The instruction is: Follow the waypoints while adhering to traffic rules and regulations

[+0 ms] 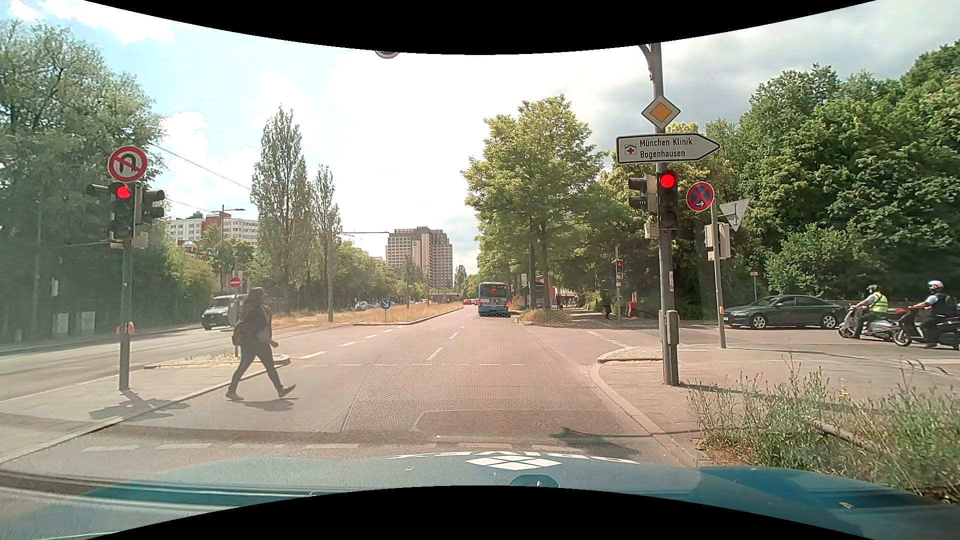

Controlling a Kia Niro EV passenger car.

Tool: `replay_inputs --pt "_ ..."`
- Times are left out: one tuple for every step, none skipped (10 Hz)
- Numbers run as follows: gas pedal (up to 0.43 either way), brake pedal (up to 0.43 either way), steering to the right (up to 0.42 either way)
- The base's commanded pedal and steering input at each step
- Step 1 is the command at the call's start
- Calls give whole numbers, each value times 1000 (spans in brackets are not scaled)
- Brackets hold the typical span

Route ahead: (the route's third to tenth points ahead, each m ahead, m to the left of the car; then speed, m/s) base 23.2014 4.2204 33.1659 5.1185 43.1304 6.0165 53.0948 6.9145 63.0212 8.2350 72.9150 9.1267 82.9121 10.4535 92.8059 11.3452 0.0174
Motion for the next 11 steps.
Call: replay_inputs --pt "0 262 -7" --pt "0 262 -8" --pt "0 262 -9" --pt "0 262 -9" --pt "0 262 -9" --pt "0 262 -9" --pt "0 262 -9" --pt "0 268 -9" --pt "0 268 -9" --pt "0 268 -9" --pt "0 268 -9"
